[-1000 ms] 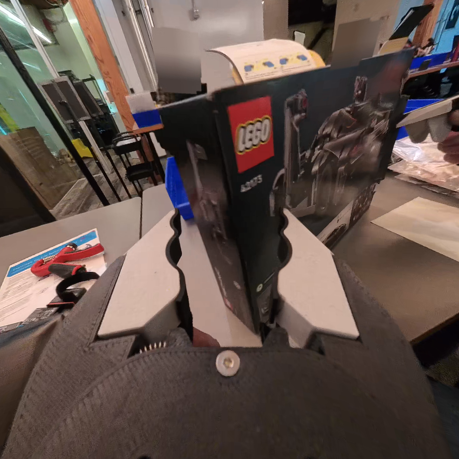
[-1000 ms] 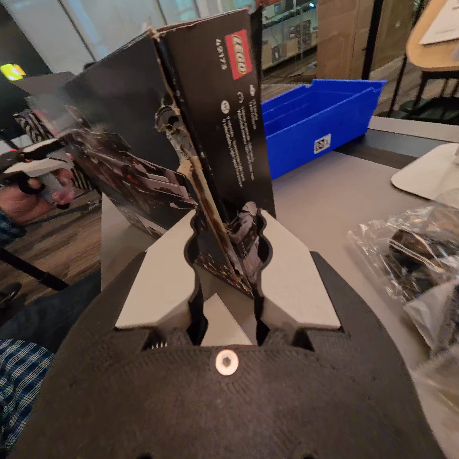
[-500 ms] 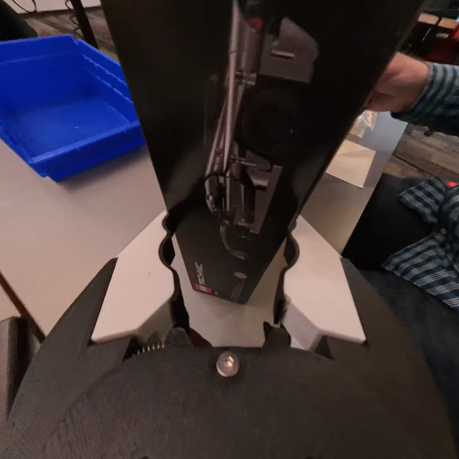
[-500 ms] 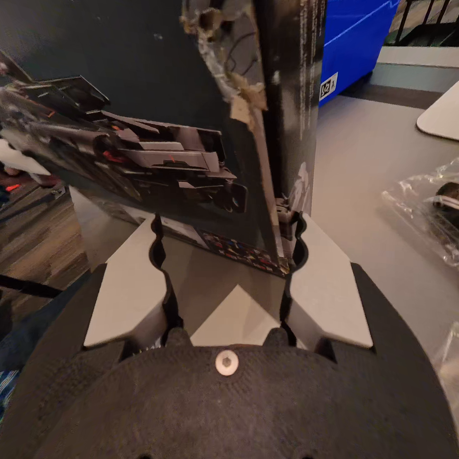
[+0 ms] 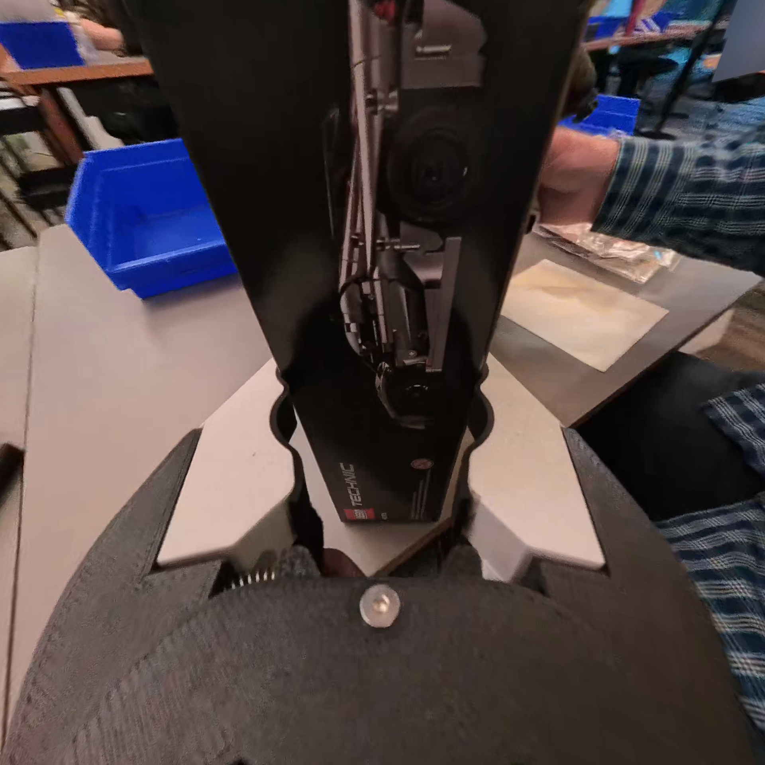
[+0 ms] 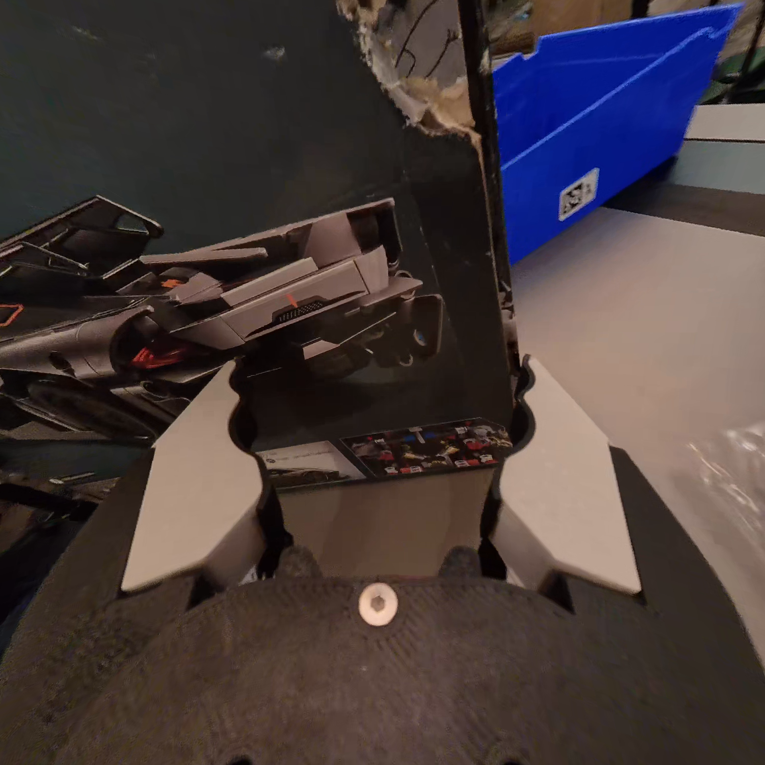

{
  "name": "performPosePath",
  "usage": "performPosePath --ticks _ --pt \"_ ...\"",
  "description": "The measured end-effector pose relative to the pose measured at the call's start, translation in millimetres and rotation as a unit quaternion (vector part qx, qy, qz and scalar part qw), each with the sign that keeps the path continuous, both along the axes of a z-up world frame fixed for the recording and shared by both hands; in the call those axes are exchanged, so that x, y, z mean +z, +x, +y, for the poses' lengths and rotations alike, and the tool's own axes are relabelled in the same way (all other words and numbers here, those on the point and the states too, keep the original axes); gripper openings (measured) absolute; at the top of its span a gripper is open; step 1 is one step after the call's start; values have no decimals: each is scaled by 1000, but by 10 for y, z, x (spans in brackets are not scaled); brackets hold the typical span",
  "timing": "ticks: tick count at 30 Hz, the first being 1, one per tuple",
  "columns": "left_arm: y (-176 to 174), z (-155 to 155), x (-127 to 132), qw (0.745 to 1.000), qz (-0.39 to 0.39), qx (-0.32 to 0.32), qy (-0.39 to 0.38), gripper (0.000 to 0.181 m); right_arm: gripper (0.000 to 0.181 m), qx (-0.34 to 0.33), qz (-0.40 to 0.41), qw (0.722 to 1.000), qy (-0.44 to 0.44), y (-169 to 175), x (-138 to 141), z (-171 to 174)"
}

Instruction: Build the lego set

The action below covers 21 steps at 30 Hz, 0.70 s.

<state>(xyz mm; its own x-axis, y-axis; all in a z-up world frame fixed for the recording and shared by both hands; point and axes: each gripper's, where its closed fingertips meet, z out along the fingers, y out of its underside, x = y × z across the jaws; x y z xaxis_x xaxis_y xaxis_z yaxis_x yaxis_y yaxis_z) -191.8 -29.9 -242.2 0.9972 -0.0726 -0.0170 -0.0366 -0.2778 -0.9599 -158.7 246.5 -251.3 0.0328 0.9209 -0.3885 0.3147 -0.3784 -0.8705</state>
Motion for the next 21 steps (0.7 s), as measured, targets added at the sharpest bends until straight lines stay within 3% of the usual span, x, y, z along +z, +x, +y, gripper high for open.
performPosePath --ticks 5,12,15,16,17,21 --pt "161 -171 23 997 19 76 17 83 123 51 -1 998 -28 -243 -31 -171" --pt "432 -172 45 989 21 147 27 84 132 132 -42 990 -31 -551 -31 -380" --pt "611 -121 49 987 -5 157 36 85 128 138 -43 989 -21 -624 21 -404" --pt "703 -81 44 988 -9 148 37 83 111 150 -39 987 -30 -636 51 -440" --pt "815 -26 29 990 -10 135 36 81 110 159 -34 986 -43 -662 69 -480" --pt "1100 233 100 993 29 105 50 68 99 215 -24 973 -82 -698 29 -695"
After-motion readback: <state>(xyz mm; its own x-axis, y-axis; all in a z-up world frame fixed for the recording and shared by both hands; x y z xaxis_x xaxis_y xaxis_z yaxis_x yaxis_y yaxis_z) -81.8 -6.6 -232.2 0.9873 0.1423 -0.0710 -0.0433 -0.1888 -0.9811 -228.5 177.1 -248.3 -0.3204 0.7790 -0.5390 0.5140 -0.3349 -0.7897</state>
